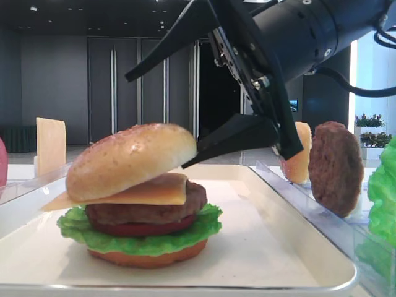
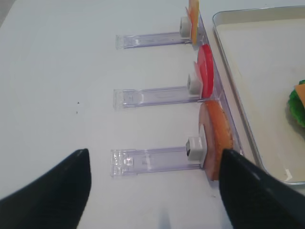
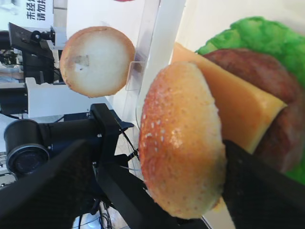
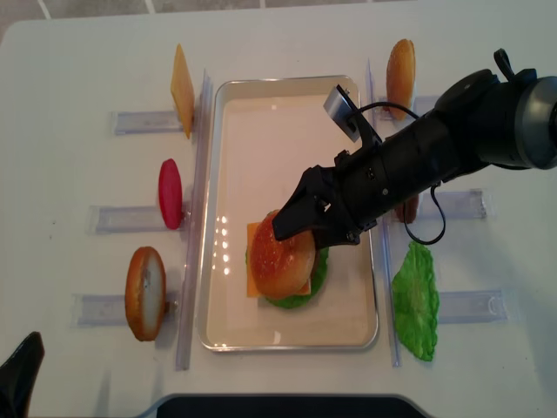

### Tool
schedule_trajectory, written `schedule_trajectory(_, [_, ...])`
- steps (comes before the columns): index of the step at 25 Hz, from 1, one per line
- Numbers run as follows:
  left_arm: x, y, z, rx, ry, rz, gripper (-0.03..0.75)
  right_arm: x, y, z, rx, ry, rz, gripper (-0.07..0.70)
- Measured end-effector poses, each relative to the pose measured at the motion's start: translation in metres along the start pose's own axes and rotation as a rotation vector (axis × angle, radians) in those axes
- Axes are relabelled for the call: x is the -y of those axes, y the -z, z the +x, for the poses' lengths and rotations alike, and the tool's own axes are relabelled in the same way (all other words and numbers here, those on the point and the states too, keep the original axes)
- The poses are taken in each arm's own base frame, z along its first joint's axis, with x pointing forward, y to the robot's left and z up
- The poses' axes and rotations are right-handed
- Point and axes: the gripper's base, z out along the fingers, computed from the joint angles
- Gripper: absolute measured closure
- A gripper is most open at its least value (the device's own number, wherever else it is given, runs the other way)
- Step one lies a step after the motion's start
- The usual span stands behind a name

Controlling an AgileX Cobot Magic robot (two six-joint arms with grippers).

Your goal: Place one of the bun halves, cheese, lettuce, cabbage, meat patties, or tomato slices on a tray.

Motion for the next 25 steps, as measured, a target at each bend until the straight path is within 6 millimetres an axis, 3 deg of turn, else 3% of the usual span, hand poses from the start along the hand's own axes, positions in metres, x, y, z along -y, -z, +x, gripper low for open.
schedule_trajectory(8, [0.001,0.000,0.000,0.001,0.003,0.007,0.074,-0.005,0.004,-0.006,-0.025,0.023,0.045,0.034])
schedule_trajectory(19, [0.001,0.000,0.000,0.001,0.004,0.007,0.074,-0.012,0.010,-0.019,-0.060,0.078,0.130,0.034])
schedule_trajectory(25, [0.001,0.000,0.000,0.001,0.004,0.007,0.074,-0.026,0.021,-0.023,-0.045,0.132,0.184,0.034])
